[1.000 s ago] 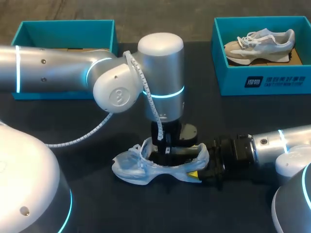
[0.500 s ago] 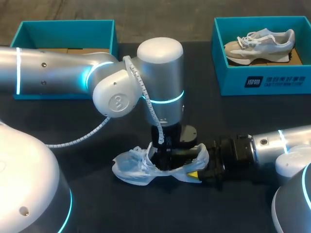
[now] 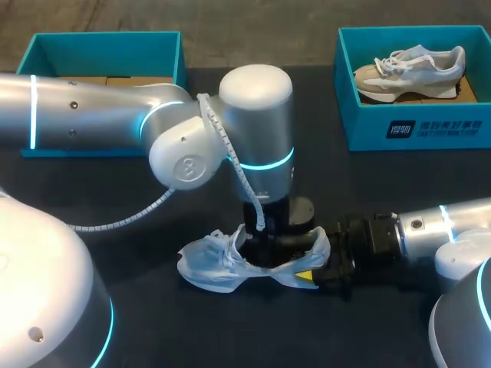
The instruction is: Take the shoe out of the shoebox, open the shoe tongue, remove and reinsert the insole, then place the shoe into the shoebox
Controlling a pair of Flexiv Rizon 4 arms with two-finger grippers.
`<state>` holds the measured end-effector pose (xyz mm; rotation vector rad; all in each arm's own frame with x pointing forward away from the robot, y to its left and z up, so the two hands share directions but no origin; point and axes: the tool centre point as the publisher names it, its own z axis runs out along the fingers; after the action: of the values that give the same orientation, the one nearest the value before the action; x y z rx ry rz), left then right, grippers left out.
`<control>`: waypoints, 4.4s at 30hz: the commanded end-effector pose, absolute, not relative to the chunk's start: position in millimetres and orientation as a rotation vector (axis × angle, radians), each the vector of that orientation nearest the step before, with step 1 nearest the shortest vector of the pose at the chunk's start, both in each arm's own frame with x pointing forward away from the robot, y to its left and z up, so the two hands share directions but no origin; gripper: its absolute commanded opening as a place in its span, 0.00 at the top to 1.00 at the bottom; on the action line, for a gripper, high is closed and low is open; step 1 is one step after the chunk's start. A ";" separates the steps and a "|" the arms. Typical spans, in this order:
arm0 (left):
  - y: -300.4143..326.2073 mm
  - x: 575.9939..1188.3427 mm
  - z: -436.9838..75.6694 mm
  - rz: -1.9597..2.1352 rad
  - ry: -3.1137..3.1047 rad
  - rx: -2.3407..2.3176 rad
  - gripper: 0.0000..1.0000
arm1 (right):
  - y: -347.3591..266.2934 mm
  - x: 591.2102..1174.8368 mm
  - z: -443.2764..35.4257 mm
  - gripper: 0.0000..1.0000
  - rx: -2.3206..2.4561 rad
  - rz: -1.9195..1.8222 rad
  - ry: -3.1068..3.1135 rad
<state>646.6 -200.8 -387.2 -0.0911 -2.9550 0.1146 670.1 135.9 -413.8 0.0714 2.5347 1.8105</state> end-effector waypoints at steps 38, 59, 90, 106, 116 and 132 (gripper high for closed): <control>-188.8 680.6 -419.4 -0.094 -3.260 0.019 0.73 | 135.7 669.9 -414.0 1.00 0.075 1.806 2.538; -175.8 674.7 -384.8 0.225 -3.051 -0.073 1.00 | 135.7 669.9 -414.0 1.00 0.075 1.806 2.538; -179.8 659.9 -330.9 0.661 -2.687 -0.116 1.00 | 135.7 669.9 -414.0 1.00 0.075 1.806 2.538; -182.5 663.0 -321.4 0.777 -2.547 -0.149 1.00 | 135.7 669.9 -414.0 1.00 0.075 1.806 2.538; -176.4 667.9 -322.1 0.837 -2.511 -0.099 1.00 | 135.7 669.9 -414.0 1.00 0.075 1.806 2.538; -186.0 665.6 -309.1 0.770 -2.683 -0.090 0.55 | 135.7 669.9 -414.0 1.00 0.075 1.806 2.538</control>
<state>674.7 -184.8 -319.4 -0.1004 -2.6263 0.7901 670.8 135.7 -413.3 0.0739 2.5345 1.8110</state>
